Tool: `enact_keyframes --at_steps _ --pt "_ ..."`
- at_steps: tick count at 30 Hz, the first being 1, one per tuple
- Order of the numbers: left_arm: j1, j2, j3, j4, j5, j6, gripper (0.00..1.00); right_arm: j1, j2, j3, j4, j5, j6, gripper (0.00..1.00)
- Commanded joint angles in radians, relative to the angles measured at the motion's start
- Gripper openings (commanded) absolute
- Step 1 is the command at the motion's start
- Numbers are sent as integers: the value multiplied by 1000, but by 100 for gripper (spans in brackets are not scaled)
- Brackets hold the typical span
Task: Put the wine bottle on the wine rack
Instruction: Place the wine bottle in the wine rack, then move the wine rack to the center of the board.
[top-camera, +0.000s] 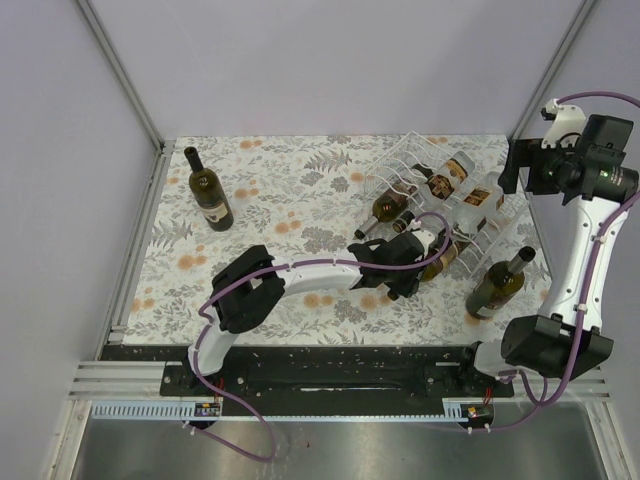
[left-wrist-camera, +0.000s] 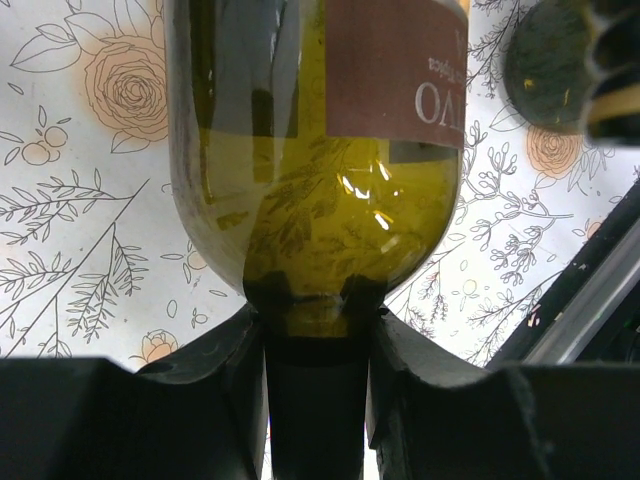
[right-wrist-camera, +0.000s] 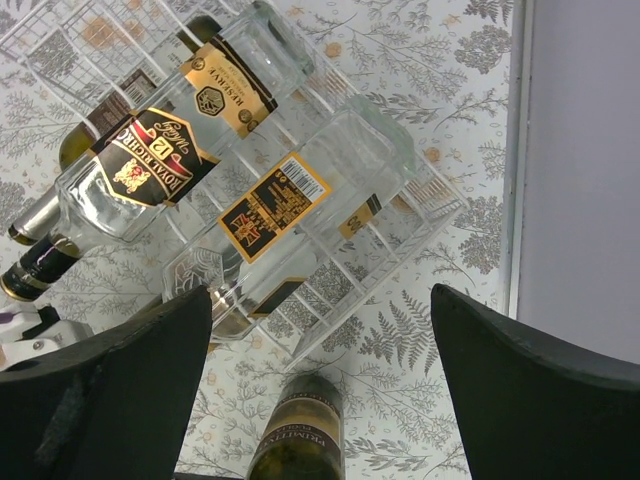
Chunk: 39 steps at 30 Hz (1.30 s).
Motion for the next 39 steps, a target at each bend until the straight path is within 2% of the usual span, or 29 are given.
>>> enact_keyframes --at_steps 1,8,13,18,29,39 --pt "-20 -17 62 57 66 15 0 -16 -53 29 13 60 38 97" --pt "-20 -32 60 62 54 41 0 -76 -24 6 20 77 9 96" --pt "-22 -32 59 61 60 50 0 -191 22 -12 27 -44 17 93" --pt "-20 -39 53 65 57 59 0 -246 76 -46 19 -132 24 92" --pt "-22 -57 36 64 52 84 0 -254 154 -239 189 -118 63 89" --pt "-20 -60 30 70 40 96 0 -251 272 -319 300 -129 80 83"
